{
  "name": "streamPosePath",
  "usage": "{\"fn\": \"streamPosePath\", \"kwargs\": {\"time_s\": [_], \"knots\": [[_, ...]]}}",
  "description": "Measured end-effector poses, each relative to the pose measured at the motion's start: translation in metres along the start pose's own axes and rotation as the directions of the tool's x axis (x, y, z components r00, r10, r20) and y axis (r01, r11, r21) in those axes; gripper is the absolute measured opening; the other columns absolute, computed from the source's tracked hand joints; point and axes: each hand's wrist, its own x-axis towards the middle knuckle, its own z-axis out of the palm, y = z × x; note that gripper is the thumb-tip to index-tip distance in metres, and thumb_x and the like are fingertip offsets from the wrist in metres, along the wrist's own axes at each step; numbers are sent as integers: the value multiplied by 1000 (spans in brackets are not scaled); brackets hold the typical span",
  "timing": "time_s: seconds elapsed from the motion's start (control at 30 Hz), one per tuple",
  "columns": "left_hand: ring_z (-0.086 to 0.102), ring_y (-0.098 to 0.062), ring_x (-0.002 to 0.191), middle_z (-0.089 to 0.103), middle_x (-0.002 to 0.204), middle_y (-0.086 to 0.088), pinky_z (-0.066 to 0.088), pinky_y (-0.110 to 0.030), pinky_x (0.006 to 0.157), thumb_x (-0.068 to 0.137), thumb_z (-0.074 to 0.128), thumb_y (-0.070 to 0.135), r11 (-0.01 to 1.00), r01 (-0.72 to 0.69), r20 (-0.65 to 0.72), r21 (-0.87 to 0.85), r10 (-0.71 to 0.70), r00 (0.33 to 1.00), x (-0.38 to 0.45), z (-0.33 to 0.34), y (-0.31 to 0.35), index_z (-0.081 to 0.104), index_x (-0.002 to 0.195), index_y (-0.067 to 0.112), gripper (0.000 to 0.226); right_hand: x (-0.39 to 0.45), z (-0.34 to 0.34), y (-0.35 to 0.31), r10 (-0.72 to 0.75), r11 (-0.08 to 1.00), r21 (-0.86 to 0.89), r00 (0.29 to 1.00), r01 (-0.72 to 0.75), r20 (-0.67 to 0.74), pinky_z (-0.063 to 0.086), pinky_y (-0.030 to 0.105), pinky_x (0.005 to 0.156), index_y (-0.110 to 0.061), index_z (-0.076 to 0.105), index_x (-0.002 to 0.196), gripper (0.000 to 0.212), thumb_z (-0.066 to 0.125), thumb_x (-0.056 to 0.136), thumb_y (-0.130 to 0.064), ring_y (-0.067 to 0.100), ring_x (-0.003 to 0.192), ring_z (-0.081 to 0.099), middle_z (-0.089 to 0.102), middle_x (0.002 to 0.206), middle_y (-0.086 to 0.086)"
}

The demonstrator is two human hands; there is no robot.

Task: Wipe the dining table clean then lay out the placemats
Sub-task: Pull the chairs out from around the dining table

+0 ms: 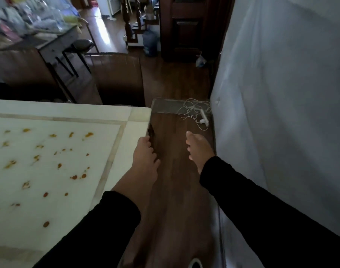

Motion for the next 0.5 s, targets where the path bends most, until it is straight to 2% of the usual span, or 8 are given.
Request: {"fn": "streamPosePath", "kwargs": {"time_s": [0.07, 0.17, 0.27, 0.37, 0.5], "knots": [[40, -25, 140, 44, 151, -5, 31, -42, 115, 95, 49, 45, 1000, -10, -25, 9, 10, 1000, 13, 15, 10, 42, 149, 17, 61, 28, 2, -11, -14, 1000, -9, 1000, 14, 18, 47, 50, 99, -25, 55, 94, 26, 43, 99, -47, 22, 100, 58, 61, 101, 1], [46, -24, 134, 48, 146, -4, 33, -42, 115, 97, 48, 44, 999, -41, -58, -3, 40, 997, 38, 35, 29, 46, 145, 17, 56, 62, 7, -21, 4, 1000, 11, 999, -4, 46, 46, 51, 101, -16, 60, 106, 33, 43, 101, -44, 23, 100, 57, 63, 109, 10], [41, -24, 139, 44, 152, -5, 30, -43, 118, 99, 45, 42, 999, -43, -65, -19, 41, 997, 76, 61, 53, 41, 150, 15, 58, 109, 11, -36, 31, 999, 12, 997, -32, 73, 45, 52, 102, -17, 58, 106, 29, 44, 102, -41, 26, 104, 58, 63, 113, 13], [37, -24, 143, 40, 155, -5, 27, -43, 120, 102, 41, 42, 1000, -23, -47, -14, 22, 999, 119, 86, 79, 36, 153, 16, 58, 163, 21, -57, 42, 999, 0, 996, -42, 74, 44, 53, 103, -13, 60, 114, 34, 44, 101, -41, 34, 110, 58, 62, 116, 19], [37, -29, 144, 38, 157, -10, 27, -41, 118, 100, 45, 43, 1000, -25, -5, -18, 25, 1000, 186, 120, 120, 36, 153, 16, 61, 235, 34, -89, 5, 998, -57, 998, -1, 68, 42, 53, 105, -23, 54, 107, 30, 44, 98, -49, 28, 113, 57, 62, 117, 7]]}}
